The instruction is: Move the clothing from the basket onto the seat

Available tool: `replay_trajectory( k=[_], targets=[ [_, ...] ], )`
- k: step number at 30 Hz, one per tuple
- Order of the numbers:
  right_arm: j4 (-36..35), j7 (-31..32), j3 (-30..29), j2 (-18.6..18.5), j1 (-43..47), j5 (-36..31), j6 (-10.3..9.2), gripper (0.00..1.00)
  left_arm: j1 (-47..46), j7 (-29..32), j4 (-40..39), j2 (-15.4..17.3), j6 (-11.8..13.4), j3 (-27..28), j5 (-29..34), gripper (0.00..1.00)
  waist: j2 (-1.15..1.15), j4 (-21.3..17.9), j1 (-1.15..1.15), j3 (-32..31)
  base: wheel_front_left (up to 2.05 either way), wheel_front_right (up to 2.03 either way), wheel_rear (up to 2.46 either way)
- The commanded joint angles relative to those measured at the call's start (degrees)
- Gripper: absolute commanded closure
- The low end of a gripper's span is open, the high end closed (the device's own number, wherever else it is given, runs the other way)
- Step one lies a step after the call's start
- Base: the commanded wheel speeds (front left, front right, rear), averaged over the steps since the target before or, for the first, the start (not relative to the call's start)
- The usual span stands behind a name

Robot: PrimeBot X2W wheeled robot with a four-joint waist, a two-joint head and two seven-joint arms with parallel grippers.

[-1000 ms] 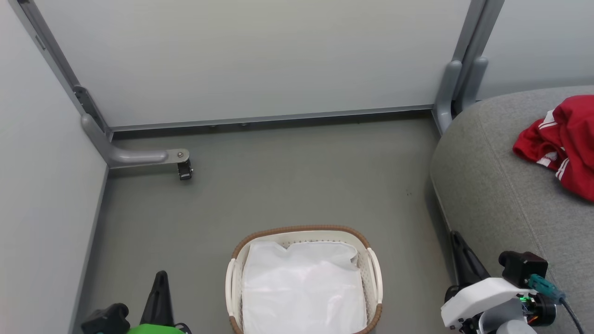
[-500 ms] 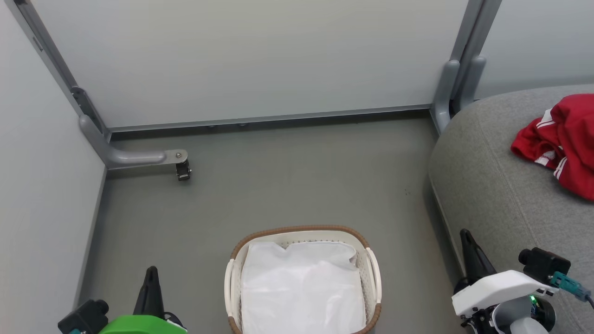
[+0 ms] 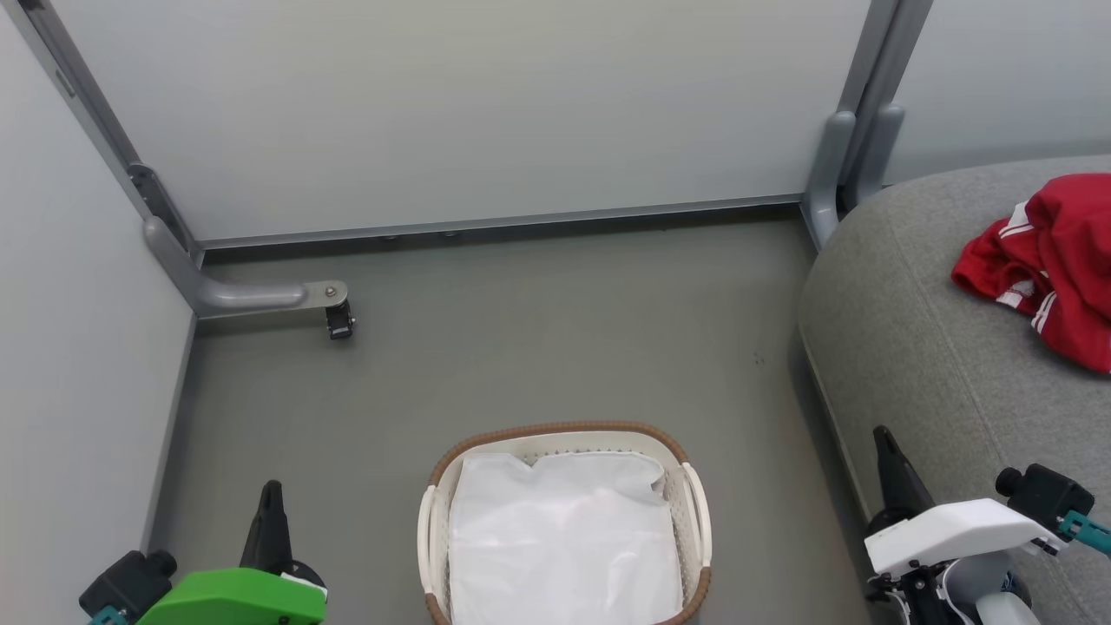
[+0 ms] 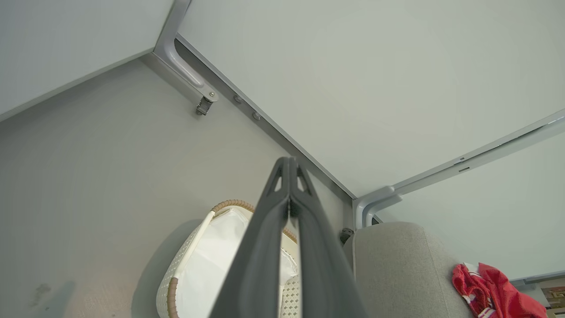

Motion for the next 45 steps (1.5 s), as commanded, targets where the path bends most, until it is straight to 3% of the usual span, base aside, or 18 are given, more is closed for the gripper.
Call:
replay_trajectory(
  k=[1,45],
  targets=[
    [-1.0,0.41,-0.41,-0.27,-1.42,1.97,-0.01,1.0,-1.7,0.45,-0.9,0.12,-0.46,0.54,-1.83,1.0,0.0,-0.03,0.0,0.0,0.0,0.0,0.0],
    [-2.85,7.55,-3.94,-0.44,-1.92,28.07,-0.03,1.0,-5.23,7.56,-1.7,0.07,-2.32,4.85,-25.26,1.0,0.0,-0.94,0.0,0.02,0.0,0.0,0.0]
  ],
)
